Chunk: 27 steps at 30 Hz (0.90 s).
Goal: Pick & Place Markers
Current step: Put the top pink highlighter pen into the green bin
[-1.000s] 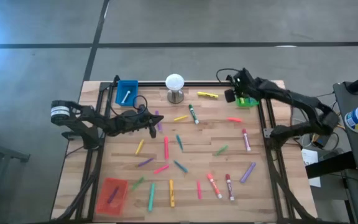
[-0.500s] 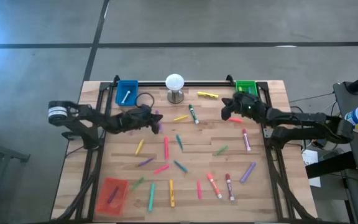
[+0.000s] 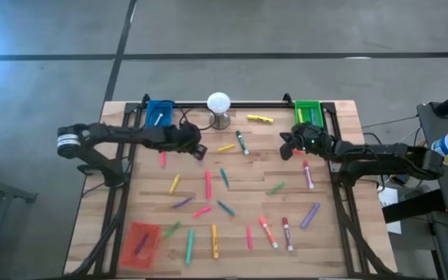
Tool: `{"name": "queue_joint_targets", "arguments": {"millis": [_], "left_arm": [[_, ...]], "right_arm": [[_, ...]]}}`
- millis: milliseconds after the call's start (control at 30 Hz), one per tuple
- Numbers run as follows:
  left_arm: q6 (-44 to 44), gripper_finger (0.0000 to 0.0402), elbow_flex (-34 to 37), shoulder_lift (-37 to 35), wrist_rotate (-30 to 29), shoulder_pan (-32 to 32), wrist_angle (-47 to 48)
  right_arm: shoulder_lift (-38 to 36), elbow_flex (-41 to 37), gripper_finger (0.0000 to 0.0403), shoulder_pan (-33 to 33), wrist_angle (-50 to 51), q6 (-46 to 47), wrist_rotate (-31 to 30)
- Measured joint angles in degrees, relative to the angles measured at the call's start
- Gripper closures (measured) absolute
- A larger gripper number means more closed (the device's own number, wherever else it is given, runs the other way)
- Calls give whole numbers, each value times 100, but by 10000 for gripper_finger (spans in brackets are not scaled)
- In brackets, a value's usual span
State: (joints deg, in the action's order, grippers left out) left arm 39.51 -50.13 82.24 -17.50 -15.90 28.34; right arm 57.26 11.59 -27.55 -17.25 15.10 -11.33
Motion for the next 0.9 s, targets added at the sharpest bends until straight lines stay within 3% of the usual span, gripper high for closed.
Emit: {"name": "queue_joint_targets", "arguments": {"millis": [133,333,600,900], "left_arm": [[669,319,-134,-60,128,4,1028],[1524,319,252,-540,243,4,1480],[2374,319,1324,-1402,124,-271,1409],[2353,319,2231,-1746,210,-763,583]], "right_arm": [[-18,-242,394,104,-139,-15,-4],[-25,-386,394,110,-344,-45,81],[-25,-435,394,110,-458,-125,134],[-25,-420,394,110,-502,-122,134]]}}
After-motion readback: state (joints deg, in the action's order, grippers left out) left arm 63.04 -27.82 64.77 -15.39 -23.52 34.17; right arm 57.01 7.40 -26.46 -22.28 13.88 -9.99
